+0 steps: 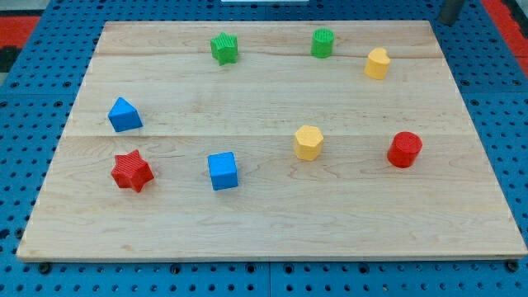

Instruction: Point your arm to the top center

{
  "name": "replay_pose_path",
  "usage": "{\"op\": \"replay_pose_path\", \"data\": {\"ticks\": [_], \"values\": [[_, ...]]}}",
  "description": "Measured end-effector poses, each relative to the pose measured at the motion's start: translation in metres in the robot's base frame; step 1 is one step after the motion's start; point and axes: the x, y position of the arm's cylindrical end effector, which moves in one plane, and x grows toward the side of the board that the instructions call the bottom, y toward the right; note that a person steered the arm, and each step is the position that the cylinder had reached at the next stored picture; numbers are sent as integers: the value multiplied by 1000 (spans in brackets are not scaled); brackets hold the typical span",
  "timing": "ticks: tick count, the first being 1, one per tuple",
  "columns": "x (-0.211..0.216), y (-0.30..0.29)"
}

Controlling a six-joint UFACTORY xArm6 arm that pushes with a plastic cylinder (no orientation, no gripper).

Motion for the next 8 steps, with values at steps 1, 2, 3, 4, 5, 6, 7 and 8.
{"op": "replay_pose_path", "data": {"ticks": [1,2,3,4,5,6,7,8], "values": [[0,-3],[0,-45],[0,-95],[0,-105],[0,-115],[1,-203],[1,-217],[1,-218]]}}
